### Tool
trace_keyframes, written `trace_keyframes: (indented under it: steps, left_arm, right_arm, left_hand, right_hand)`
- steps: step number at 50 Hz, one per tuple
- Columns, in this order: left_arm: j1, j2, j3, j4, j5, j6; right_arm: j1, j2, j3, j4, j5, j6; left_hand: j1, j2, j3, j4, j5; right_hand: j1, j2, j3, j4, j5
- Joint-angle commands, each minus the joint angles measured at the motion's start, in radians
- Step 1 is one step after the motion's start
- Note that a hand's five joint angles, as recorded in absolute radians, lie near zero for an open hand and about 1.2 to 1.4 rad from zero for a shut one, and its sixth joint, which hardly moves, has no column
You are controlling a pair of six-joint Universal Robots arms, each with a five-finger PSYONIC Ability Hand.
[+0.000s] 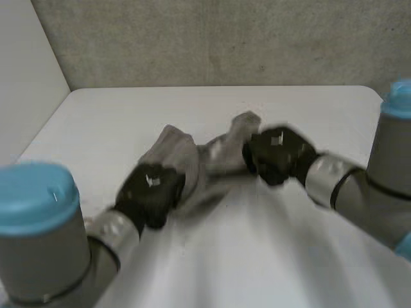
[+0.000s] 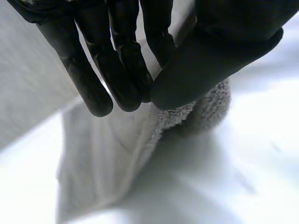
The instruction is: Fold the towel.
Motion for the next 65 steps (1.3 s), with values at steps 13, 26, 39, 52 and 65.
trace_keyframes:
  steps: [13,26,39,52,65]
  left_arm:
    - [-0.067,0.009,-0.124,0.098,-0.006,0.009]
    - [-0.092,0.021,-0.207,0.099,-0.006,0.018]
    - [-0.079,0.030,-0.277,0.099,-0.006,0.020]
    - [-0.078,0.029,-0.297,0.107,-0.006,0.020]
    - [-0.062,0.029,-0.297,0.108,-0.005,0.020]
  right_arm:
    - [-0.019,0.015,0.151,-0.031,-0.020,-0.101]
    - [-0.009,-0.091,0.071,-0.036,-0.141,-0.205]
    - [0.053,0.170,-0.226,0.099,-0.138,-0.260]
    - [0.108,0.400,-0.424,0.170,-0.066,-0.262]
    - [0.130,0.519,-0.496,0.165,-0.066,-0.311]
  left_hand:
    - [0.216,0.180,0.183,0.179,0.195]
    - [0.216,0.180,0.183,0.179,0.195]
    - [0.216,0.180,0.183,0.179,0.195]
    - [0.184,0.148,0.151,0.147,0.164]
    - [0.184,0.148,0.151,0.147,0.164]
  right_hand:
    - [-0.655,-0.459,-0.462,-0.469,-0.449]
    - [-0.934,-0.738,-0.742,-0.748,-0.729]
    - [-0.858,-0.662,-0.665,-0.672,-0.652]
    - [-0.840,-0.644,-0.648,-0.654,-0.635]
    - [-0.864,-0.668,-0.671,-0.678,-0.658]
